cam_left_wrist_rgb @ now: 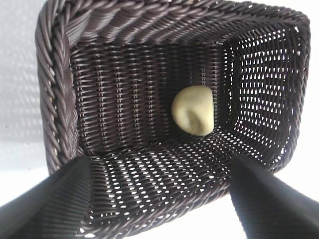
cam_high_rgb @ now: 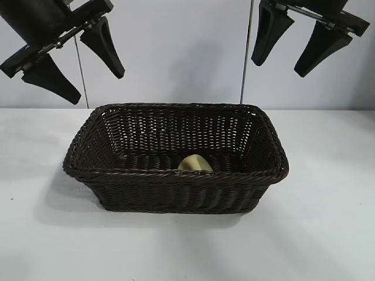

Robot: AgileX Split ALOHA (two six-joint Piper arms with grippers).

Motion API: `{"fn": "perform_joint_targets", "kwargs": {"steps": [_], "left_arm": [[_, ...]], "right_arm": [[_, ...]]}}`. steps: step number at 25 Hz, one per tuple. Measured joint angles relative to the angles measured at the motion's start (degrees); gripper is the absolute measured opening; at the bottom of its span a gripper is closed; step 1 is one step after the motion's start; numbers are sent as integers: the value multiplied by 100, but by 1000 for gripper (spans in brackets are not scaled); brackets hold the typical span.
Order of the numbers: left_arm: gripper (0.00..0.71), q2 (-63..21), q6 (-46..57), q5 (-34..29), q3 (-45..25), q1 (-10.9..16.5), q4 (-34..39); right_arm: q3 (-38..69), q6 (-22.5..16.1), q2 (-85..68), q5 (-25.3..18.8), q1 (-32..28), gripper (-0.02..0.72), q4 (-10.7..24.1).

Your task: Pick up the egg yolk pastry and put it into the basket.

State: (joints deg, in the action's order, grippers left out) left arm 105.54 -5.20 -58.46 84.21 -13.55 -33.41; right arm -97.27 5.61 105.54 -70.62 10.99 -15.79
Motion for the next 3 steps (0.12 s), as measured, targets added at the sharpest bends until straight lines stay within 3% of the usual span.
{"fn": "perform_joint_targets", "kwargs": {"steps": [3], "left_arm": [[561, 0, 0, 0, 0, 0, 0]], "right_arm": [[0, 0, 0, 0, 0, 540, 0]]}}
